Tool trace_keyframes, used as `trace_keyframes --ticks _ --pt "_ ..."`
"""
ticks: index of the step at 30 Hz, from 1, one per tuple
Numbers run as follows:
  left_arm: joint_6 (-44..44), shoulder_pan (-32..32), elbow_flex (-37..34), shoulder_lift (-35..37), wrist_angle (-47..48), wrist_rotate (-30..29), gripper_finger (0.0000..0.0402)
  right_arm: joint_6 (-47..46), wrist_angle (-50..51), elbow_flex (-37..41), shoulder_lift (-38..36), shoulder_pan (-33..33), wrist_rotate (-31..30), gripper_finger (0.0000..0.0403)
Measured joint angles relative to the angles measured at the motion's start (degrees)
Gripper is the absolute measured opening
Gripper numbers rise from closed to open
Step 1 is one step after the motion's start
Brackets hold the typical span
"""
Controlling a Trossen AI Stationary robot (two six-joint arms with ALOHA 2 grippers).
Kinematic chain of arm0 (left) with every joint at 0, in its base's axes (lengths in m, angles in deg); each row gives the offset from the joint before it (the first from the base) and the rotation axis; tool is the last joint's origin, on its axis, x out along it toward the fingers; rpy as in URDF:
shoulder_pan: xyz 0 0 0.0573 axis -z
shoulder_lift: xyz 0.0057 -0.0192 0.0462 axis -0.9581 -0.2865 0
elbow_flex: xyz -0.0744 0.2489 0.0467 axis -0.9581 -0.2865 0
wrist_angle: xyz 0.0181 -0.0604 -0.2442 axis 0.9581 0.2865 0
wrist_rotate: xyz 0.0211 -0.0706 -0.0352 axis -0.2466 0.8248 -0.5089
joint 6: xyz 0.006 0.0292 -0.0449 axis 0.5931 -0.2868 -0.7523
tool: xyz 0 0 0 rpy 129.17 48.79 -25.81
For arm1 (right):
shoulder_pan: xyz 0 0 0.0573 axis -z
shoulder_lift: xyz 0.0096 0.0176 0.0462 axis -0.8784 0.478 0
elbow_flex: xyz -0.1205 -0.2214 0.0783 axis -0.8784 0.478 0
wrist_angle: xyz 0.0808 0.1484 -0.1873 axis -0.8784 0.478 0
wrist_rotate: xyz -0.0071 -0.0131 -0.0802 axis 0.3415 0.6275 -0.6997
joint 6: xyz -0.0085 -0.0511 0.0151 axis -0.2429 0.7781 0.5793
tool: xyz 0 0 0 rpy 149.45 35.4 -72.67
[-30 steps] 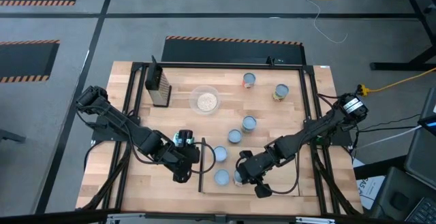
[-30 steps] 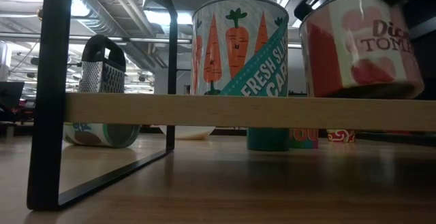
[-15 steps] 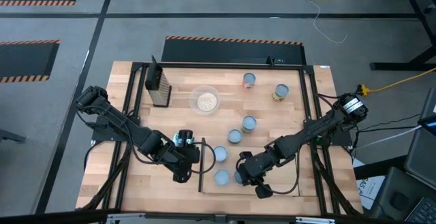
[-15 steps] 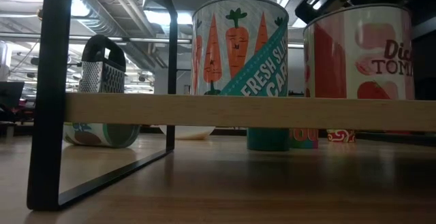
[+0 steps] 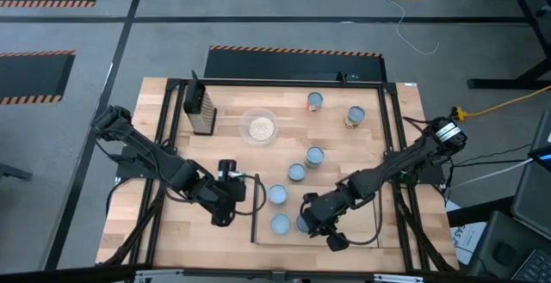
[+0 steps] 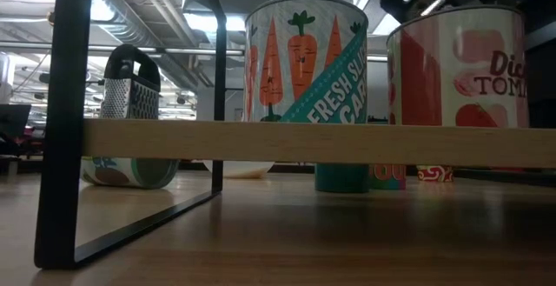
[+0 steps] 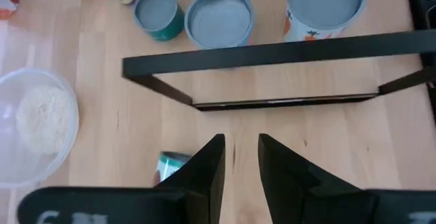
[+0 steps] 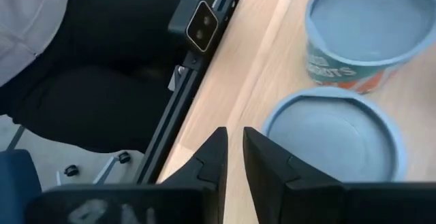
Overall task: Pick and place cans onto a shelf
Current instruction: Put the canned mixed vegetables on the shelf
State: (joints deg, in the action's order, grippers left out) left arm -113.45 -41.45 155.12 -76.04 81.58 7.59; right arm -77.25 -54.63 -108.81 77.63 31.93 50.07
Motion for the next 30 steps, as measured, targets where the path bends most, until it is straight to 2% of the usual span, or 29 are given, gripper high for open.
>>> trace_keyframes --ticks 3,8,12,16,20,26,30 --pt "-0.15 0.00 0.02 1.68 0.51 0.28 0.0081 1.45 0.60 0.00 -1.42 0.61 0.60 0.0053" --pt "-3.91 0.00 0.02 6.22 7.66 0.67 0.0081 3.10 1.02 -0.02 -5.39 2.64 0.84 0.0053" --pt "-7.70 0.34 0.02 11.08 14.14 -1.24 0.0081 4.65 0.70 -0.06 -8.58 4.95 0.47 0.0053" --pt "-10.43 1.32 -0.39 15.21 18.29 -5.60 0.0081 6.40 1.21 -0.07 -11.34 7.54 0.42 0.0053" --pt "-16.06 2.96 -5.94 20.29 17.46 -6.67 0.0081 9.00 1.50 -0.07 -13.51 9.68 0.34 0.0053" --pt "-29.24 4.55 -19.76 26.00 12.73 -7.62 0.0081 12.59 1.55 -0.07 -14.44 12.13 0.36 0.0053" --pt "-37.85 4.50 -26.46 26.60 11.76 -4.78 0.0081 13.44 1.55 -0.07 -14.44 13.44 0.30 0.0053"
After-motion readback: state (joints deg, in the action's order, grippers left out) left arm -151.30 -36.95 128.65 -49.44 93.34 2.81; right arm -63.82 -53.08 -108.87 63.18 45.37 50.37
